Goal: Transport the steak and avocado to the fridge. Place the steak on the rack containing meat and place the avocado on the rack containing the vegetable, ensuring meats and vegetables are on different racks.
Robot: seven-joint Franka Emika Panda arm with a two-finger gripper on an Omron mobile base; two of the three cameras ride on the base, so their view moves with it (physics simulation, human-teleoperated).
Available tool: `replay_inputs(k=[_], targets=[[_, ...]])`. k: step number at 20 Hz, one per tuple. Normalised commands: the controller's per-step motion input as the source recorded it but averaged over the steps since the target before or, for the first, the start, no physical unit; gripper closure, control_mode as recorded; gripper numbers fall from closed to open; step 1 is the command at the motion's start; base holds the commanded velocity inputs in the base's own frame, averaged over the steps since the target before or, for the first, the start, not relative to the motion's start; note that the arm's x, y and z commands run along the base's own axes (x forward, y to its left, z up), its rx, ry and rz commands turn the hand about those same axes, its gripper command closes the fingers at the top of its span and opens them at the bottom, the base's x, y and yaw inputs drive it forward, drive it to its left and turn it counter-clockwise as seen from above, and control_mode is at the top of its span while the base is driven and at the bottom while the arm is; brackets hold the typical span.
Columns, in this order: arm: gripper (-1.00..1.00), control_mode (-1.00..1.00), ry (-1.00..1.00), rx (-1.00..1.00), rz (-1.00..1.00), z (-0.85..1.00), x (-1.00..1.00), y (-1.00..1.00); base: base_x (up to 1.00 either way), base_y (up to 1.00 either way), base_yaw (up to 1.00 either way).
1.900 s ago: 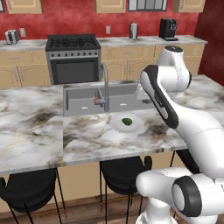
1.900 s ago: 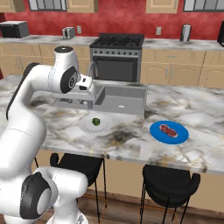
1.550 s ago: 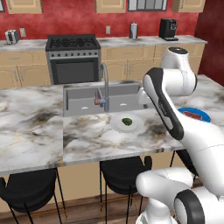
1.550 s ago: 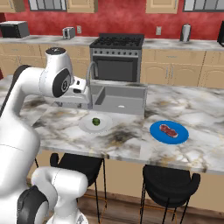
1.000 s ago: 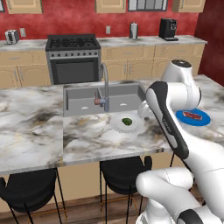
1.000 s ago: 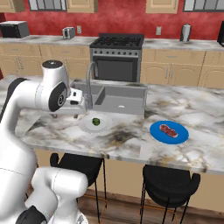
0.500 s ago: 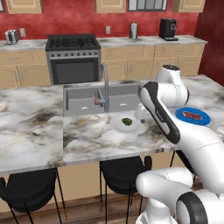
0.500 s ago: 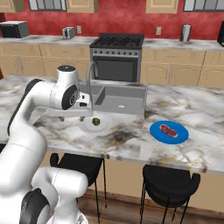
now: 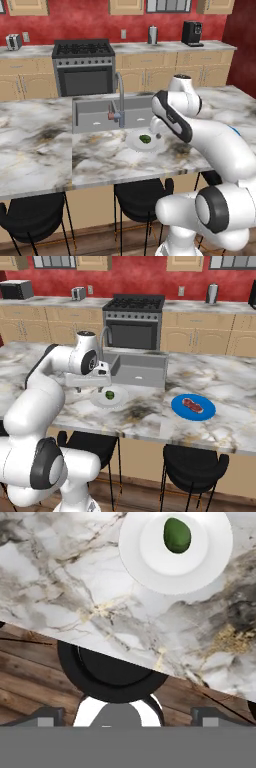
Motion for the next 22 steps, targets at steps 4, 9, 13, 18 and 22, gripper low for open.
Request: replay_inputs(k=[4, 9, 13, 18, 22], targets=[[-1.0, -1.0, 0.0, -0.11, 0.05, -0.41, 0.27, 0.0, 0.0, 0.0, 0.0], [-1.0, -1.0, -0.01, -0.05, 0.01, -0.31, 0.23, -0.02, 0.0, 0.0, 0.0], [-1.0, -1.0, -0.01, 0.01, 0.0, -0.29, 0.27, -0.05, 0.0, 0.0, 0.0], [-1.0, -1.0, 0.0, 0.0, 0.0, -0.19, 0.47, 0.0, 0.0, 0.0, 0.0], [-1.0, -1.0, 0.0, 0.0, 0.0, -0.04, 0.59, 0.0, 0.0, 0.0, 0.0]])
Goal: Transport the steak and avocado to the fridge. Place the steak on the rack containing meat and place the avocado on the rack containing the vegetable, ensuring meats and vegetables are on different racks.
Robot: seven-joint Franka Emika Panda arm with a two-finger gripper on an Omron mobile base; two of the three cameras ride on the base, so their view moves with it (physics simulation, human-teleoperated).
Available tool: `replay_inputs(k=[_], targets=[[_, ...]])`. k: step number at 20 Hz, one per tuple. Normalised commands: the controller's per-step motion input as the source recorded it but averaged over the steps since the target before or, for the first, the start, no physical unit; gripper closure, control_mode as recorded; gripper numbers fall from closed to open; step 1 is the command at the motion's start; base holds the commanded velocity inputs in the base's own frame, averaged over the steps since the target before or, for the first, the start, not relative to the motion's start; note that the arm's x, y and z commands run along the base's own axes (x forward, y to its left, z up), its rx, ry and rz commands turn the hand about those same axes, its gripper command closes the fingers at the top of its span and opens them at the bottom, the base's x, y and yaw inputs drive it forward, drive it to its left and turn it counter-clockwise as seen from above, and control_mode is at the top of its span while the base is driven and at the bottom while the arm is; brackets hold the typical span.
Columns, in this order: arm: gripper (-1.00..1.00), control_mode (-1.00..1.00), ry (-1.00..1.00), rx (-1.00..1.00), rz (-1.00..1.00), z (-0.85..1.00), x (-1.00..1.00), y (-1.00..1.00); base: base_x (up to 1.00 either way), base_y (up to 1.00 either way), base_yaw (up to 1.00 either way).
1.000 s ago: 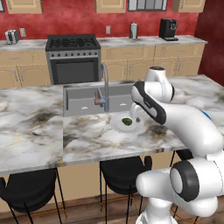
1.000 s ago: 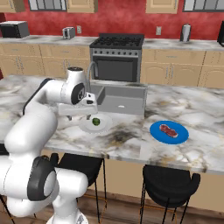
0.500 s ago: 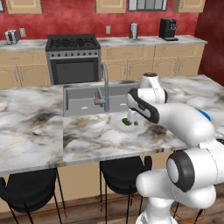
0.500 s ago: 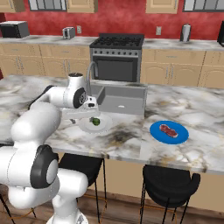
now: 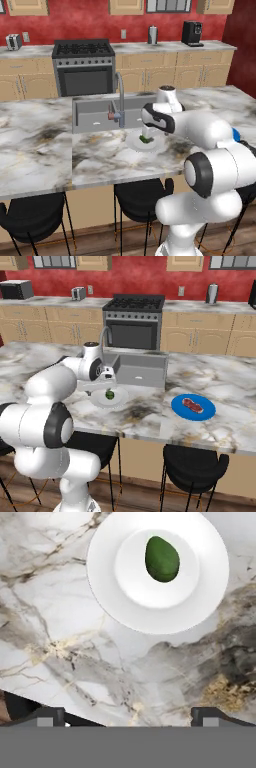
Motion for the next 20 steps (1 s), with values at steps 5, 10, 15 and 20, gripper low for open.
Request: replay_inputs(k=[5, 10, 15, 20], targets=[[-1.0, -1.0, 0.0, 0.0, 0.0, -0.09, 0.58, 0.0, 0.0, 0.0, 0.0], [-1.0, -1.0, 0.0, 0.0, 0.0, -0.32, 0.44, 0.0, 0.0, 0.0, 0.0], [-1.0, -1.0, 0.0, 0.0, 0.0, -0.33, 0.42, 0.0, 0.0, 0.0, 0.0], [-1.0, -1.0, 0.0, 0.0, 0.0, -0.28, 0.32, 0.0, 0.0, 0.0, 0.0]])
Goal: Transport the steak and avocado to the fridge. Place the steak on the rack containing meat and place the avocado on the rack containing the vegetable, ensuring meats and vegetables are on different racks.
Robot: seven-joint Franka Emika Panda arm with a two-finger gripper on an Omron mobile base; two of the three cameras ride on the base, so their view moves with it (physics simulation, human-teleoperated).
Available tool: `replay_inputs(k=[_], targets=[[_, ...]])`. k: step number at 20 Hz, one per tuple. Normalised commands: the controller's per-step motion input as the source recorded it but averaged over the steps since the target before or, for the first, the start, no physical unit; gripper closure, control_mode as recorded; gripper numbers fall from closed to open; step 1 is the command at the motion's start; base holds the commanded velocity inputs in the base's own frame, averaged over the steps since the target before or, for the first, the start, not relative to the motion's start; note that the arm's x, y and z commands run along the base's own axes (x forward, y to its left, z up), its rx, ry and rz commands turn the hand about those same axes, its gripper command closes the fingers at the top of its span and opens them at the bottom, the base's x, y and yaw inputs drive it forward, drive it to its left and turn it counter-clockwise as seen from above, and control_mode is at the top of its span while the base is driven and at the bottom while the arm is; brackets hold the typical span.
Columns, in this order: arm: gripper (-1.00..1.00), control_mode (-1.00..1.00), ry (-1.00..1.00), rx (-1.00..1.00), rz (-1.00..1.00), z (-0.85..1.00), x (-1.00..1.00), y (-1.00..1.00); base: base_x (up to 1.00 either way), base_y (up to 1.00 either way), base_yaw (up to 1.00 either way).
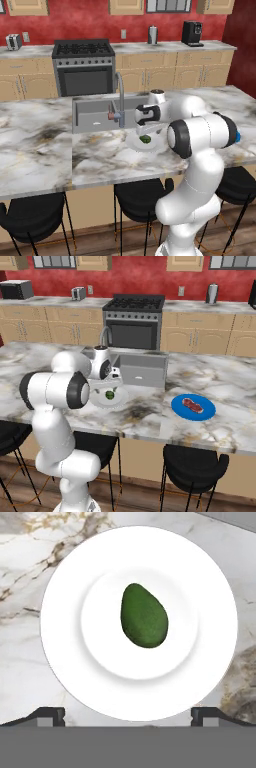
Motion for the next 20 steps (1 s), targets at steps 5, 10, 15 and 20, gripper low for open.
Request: replay_inputs(k=[5, 10, 15, 20], targets=[[-1.0, -1.0, 0.0, 0.0, 0.0, -0.21, 0.27, 0.0, 0.0, 0.0, 0.0], [-1.0, -1.0, 0.0, 0.0, 0.0, -0.17, 0.26, 0.0, 0.0, 0.0, 0.0], [-1.0, -1.0, 0.0, 0.0, 0.0, -0.22, 0.25, 0.0, 0.0, 0.0, 0.0], [-1.0, -1.0, 0.0, 0.0, 0.0, -0.17, 0.26, 0.0, 0.0, 0.0, 0.0]])
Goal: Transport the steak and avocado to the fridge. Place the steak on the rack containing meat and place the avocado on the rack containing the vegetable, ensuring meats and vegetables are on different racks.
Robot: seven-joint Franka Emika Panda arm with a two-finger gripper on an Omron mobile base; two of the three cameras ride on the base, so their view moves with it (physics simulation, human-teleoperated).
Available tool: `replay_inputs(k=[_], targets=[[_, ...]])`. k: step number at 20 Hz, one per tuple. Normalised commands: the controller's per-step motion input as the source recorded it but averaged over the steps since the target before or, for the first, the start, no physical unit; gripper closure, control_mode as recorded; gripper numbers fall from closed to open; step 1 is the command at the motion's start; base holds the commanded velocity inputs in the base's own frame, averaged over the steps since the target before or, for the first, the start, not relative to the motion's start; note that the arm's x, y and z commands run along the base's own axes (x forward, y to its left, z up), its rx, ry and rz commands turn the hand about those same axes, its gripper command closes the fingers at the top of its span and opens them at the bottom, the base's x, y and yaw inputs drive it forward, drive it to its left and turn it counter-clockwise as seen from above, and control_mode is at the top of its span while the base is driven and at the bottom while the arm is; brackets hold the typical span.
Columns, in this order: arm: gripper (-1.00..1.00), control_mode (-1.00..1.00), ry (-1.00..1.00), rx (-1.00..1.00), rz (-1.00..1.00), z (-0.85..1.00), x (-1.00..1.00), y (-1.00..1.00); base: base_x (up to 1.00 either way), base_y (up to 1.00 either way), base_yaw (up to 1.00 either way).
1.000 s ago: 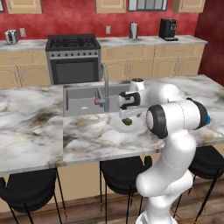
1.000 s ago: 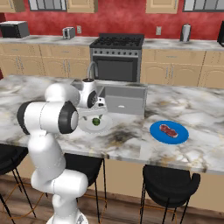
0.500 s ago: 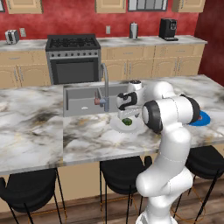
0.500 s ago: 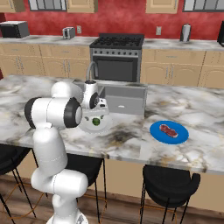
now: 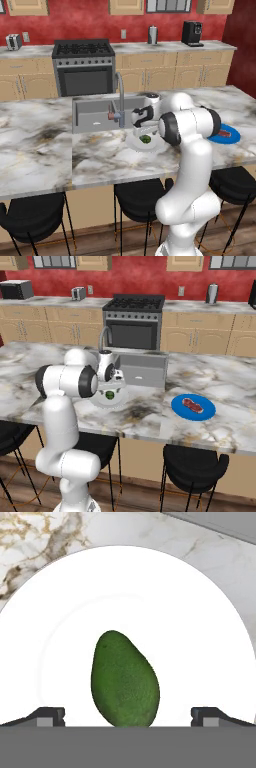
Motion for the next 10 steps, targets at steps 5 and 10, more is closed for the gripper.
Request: replay_inputs(k=[5, 10], targets=[[-1.0, -1.0, 0.0, 0.0, 0.0, -0.15, 0.17, 0.0, 0.0, 0.0, 0.0], [-1.0, -1.0, 0.0, 0.0, 0.0, -0.07, 0.0, 0.0, 0.0, 0.0, 0.0]])
